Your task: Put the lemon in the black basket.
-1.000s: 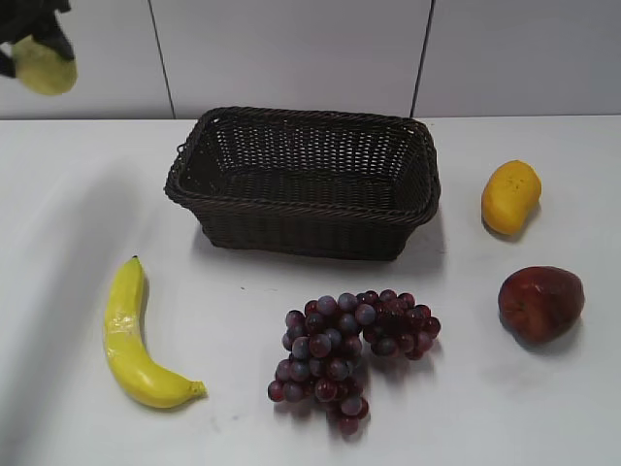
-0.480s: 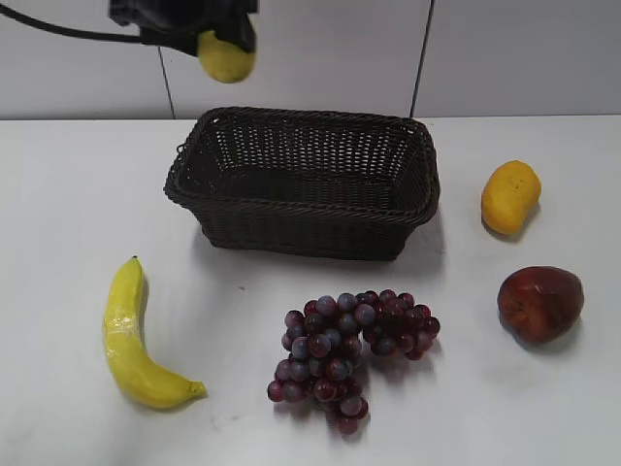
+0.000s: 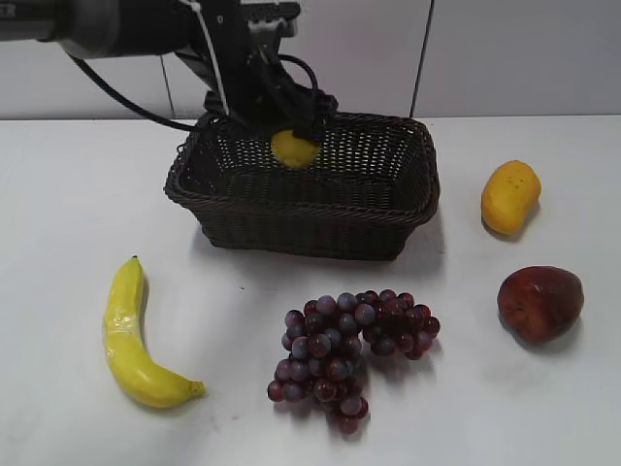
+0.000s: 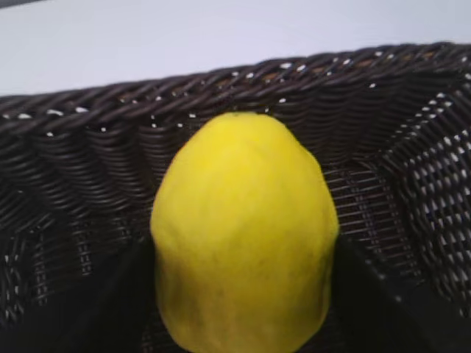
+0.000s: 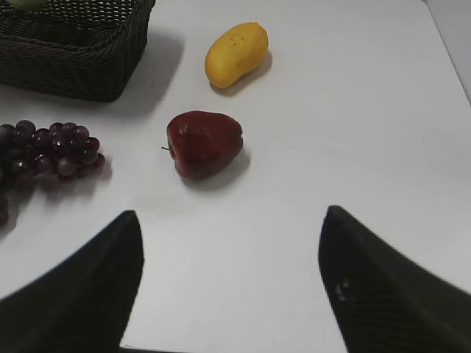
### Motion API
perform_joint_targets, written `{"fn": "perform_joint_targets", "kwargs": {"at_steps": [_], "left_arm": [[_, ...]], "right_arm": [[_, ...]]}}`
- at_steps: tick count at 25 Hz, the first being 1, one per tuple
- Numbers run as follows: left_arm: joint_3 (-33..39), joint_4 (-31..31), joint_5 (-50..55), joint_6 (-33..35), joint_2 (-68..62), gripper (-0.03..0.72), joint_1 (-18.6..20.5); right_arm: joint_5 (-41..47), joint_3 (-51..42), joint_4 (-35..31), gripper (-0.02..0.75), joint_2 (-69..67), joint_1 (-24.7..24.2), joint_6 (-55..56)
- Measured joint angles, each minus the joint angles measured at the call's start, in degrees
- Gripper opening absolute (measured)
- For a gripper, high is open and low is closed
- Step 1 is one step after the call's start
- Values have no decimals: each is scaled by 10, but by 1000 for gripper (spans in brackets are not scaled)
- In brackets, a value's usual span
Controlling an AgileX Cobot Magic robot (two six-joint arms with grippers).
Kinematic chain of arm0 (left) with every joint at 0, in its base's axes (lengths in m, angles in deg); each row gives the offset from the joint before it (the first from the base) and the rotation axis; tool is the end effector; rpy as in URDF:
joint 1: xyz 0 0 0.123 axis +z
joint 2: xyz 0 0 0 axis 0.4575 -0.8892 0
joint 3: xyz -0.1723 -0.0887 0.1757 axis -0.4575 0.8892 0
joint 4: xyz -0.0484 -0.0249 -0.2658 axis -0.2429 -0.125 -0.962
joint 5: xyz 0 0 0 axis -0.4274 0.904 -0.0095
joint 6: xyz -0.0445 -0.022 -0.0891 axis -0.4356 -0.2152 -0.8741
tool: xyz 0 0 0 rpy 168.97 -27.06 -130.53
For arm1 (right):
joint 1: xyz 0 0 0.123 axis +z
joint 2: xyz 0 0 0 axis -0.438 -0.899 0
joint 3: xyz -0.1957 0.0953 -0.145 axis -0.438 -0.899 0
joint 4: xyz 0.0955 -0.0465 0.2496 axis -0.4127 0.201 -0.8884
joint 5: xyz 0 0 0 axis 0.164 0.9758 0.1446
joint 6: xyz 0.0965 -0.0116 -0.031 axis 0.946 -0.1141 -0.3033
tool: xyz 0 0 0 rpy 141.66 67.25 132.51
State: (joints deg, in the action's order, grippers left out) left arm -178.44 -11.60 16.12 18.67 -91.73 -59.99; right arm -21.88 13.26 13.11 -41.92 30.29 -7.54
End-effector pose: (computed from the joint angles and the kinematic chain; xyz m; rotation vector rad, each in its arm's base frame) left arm 0.4255 -0.2839 0.1660 0.4939 2.4072 -0.4462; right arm 0.0449 0.0115 0.2844 -0.1096 2.0181 0.1385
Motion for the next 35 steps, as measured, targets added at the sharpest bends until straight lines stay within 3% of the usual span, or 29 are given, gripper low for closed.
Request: {"fn": "perform_joint_targets", "kwargs": {"at_steps": [12, 16, 23, 28, 35], "left_arm": [[-1, -10, 59, 0, -42, 536, 0], [-2, -10, 63, 0, -31, 653, 0], [-2, 9, 59, 0, 62, 603, 21], [-4, 63, 98, 0, 127, 591, 77], [1, 103, 313, 0, 157, 582, 196]], "right_arm": [[0, 0, 0, 561, 0, 0, 0], [0, 0, 0, 561, 0, 0, 0], [0, 0, 0, 561, 0, 0, 0], [0, 0, 0, 561, 0, 0, 0], [0, 0, 0, 561, 0, 0, 0]]}}
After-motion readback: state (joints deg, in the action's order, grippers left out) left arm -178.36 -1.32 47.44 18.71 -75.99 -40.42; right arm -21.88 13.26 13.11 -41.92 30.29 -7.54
